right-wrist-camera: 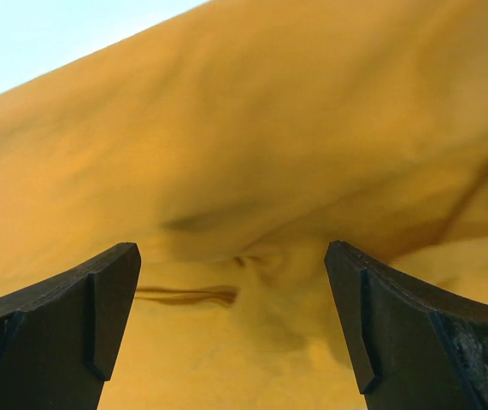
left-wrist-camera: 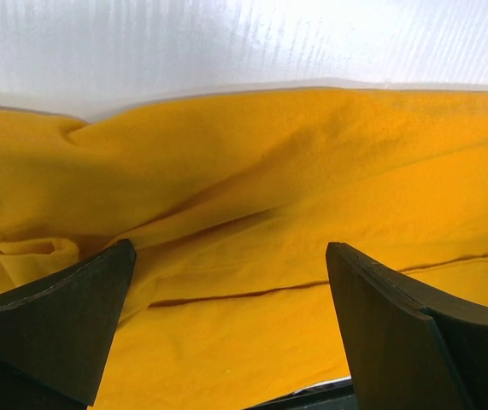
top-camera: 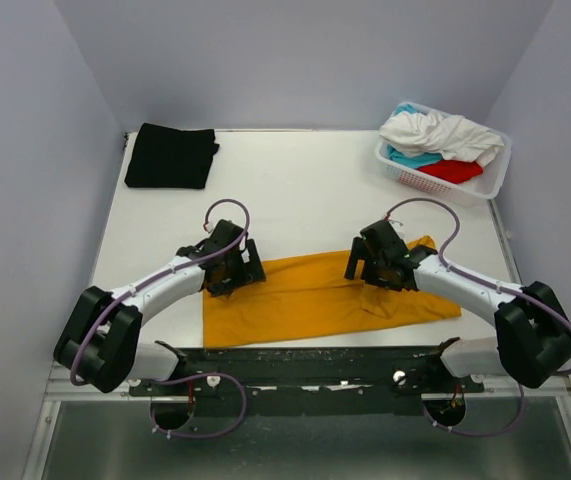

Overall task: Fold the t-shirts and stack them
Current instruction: Rotate the tshirt 90 degrees, then grab the bottom of the folded rectangular tshirt with both arms

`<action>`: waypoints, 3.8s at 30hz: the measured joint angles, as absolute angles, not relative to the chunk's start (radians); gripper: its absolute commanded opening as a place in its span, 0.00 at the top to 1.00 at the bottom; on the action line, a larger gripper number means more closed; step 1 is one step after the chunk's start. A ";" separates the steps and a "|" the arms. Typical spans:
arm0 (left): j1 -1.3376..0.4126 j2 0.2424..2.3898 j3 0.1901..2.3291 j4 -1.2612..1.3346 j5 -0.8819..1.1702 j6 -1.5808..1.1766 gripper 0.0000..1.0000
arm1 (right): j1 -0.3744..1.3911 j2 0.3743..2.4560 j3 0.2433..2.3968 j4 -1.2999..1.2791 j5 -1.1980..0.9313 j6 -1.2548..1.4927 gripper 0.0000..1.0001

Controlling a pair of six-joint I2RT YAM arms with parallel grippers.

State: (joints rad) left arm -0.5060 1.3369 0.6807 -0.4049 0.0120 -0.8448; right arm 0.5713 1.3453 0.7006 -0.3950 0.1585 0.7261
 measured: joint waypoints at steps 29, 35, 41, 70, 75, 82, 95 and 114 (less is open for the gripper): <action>-0.506 1.286 0.663 -0.488 -0.046 -0.869 0.01 | 0.555 1.314 0.686 -0.578 0.382 1.016 0.00; -0.506 1.290 0.663 -0.463 -0.024 -0.878 0.01 | 0.490 1.443 0.726 -0.481 0.390 0.978 0.00; -0.515 1.283 0.663 -0.448 0.007 -0.907 0.01 | 0.430 1.723 0.994 -0.326 0.367 0.834 0.00; -1.047 1.624 0.975 -0.427 -0.029 -1.132 0.01 | 0.366 2.755 2.444 -0.141 -0.177 0.472 0.00; -1.101 1.637 1.058 -0.474 -0.025 -1.010 0.01 | 0.351 2.754 2.422 -0.091 -0.220 0.465 0.00; -1.101 1.520 1.056 -0.520 -0.058 -0.930 0.01 | 0.347 2.682 2.358 -0.121 -0.240 0.393 0.00; -0.854 1.184 0.556 -0.410 -0.071 -0.994 0.04 | 0.347 1.875 1.425 -0.068 -0.117 0.470 0.00; -0.940 1.297 0.477 -0.060 -0.096 -1.194 1.00 | 0.347 1.394 0.731 -0.197 -0.173 0.655 0.03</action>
